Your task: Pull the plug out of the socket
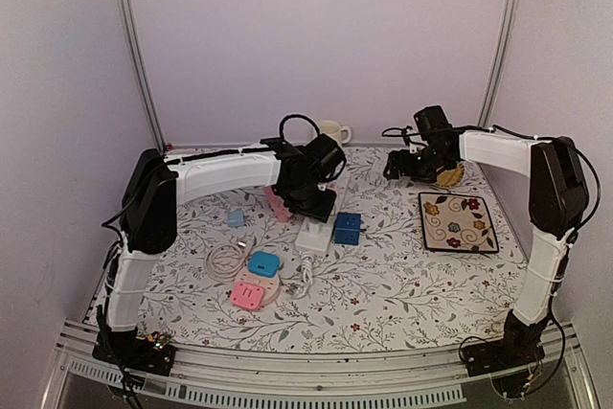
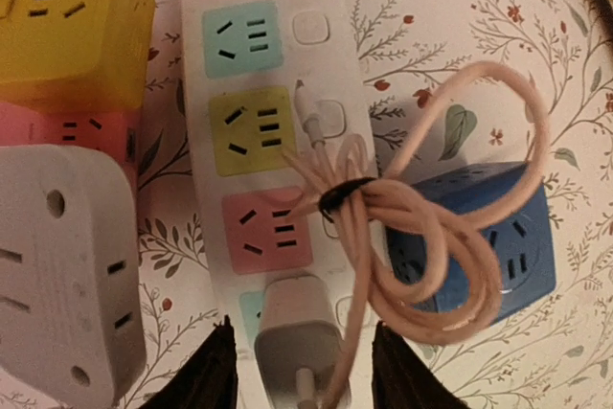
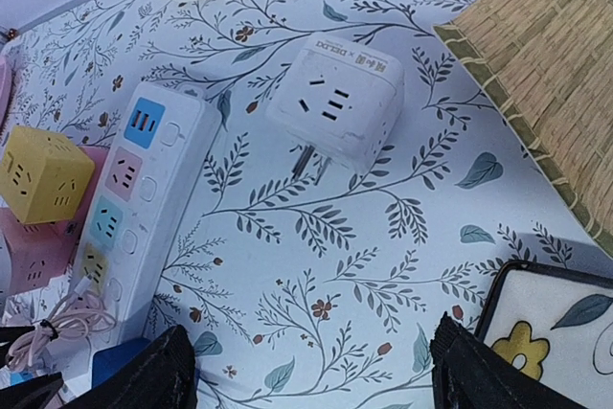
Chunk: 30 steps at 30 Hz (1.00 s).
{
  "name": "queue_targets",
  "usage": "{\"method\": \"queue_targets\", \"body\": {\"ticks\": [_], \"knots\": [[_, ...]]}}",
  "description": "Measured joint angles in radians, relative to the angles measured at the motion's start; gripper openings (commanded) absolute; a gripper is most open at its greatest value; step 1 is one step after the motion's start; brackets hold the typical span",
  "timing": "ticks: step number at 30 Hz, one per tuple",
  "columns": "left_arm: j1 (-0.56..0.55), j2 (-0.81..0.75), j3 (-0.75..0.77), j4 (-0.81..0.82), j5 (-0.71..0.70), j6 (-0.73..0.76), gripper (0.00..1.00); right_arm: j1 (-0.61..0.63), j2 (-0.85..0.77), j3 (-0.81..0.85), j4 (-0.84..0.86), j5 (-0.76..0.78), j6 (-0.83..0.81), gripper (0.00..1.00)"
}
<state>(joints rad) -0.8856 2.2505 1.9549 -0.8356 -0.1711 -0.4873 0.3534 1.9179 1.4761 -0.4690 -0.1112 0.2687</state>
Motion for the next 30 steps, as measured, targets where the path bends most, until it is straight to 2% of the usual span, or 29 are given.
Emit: {"method": "queue_targets", "body": {"ticks": [3,8,12,21,26,30], "knots": [[0.000,0.035,0.037,-0.026,-0.031,-0.004,0.45,0.000,0.002,0.006,0.000,-0.004,-0.001,0.88],[0.000,0.061,0.055,-0.048,-0.045,-0.005,0.30,0.000,0.011,0.023,-0.001,-0.033,-0.008,0.88],[0.000,0.061,0.056,-0.045,-0.037,0.013,0.23,0.005,0.031,0.044,-0.001,-0.064,-0.019,0.88],[-0.010,0.061,0.045,0.036,0.056,0.117,0.17,0.062,0.089,0.108,-0.002,-0.129,-0.044,0.86],[-0.024,0.061,0.042,0.061,0.094,0.161,0.18,0.085,0.122,0.109,-0.005,-0.183,-0.049,0.79],[-0.031,0.061,0.041,0.068,0.112,0.183,0.18,0.088,0.153,0.109,-0.004,-0.228,-0.048,0.65]]}}
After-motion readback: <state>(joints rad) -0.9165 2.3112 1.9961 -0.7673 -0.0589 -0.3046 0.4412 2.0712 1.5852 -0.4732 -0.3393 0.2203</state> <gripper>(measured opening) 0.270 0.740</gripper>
